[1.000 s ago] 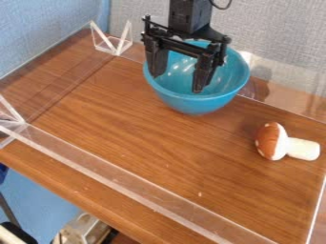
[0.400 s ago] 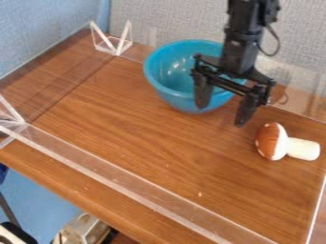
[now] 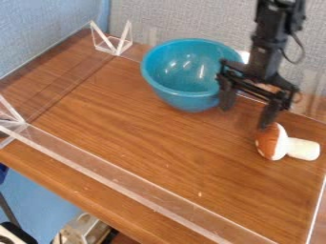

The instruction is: Put the mushroom in the blue bowl

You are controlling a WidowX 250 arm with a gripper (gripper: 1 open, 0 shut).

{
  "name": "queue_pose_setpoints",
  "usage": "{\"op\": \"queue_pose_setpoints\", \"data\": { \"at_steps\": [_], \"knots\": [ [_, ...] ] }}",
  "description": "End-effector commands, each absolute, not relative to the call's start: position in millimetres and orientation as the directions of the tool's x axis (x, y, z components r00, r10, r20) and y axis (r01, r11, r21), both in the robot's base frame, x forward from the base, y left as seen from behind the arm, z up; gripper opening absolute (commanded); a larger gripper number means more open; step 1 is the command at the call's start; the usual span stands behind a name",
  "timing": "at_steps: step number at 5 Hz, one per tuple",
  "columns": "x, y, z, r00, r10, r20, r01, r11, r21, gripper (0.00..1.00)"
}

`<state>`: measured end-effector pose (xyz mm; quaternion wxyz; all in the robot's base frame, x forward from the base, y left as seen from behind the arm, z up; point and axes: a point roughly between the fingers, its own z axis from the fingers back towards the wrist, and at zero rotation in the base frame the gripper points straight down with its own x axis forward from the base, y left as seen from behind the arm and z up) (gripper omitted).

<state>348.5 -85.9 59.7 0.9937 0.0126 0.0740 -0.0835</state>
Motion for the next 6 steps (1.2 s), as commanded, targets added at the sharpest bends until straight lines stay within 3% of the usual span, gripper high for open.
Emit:
{"op": "queue_pose_setpoints", "data": {
  "at_steps": [1,4,6],
  "knots": [
    [367.3,-105.5,64.8,0.97,-0.227,-0.09,0.229,0.973,0.014,1.0],
    [359.3,-100.9,30.5,0.959,-0.264,-0.099,0.265,0.964,-0.001,1.0],
    [373.7,-119.0,8.2,0.951,-0.293,-0.097,0.294,0.956,-0.004,1.0]
  ]
}}
